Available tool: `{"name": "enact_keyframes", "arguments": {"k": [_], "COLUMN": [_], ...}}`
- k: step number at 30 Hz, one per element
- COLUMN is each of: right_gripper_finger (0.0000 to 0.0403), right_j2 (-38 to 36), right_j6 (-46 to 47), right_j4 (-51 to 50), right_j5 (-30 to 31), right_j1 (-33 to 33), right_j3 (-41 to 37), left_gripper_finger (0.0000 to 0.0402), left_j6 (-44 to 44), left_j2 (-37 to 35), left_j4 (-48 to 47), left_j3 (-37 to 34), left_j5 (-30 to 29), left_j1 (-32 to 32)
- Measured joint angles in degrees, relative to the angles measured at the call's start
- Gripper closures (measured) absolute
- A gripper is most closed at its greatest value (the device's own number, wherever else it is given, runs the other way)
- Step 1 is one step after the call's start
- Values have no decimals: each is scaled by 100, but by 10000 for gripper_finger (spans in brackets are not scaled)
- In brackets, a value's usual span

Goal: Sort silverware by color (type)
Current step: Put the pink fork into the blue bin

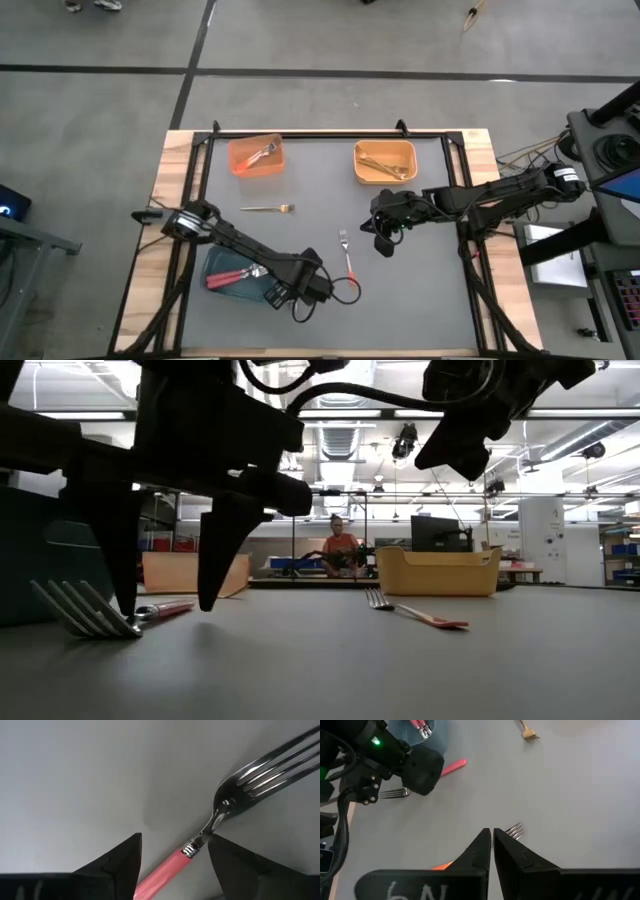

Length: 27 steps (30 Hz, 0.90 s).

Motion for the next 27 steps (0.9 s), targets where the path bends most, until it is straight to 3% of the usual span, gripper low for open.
{"name": "enact_keyframes", "arguments": {"k": [7, 14, 27], "right_gripper_finger": [390, 390, 390], "right_j2": [0, 0, 0], "right_j6": [-2, -2, -31], "right_j4": [-10, -44, -51], "right_j5": [1, 1, 3], "right_j1": [0, 0, 0], "right_j3": [0, 0, -2], "left_gripper_finger": [191, 191, 191], "left_j6": [3, 128, 136], "left_j2": [8, -16, 122], "left_j4": [-36, -147, 50], "left_j3": [351, 455, 447], "left_j5": [-78, -516, -168], "left_j1": [13, 13, 13]}}
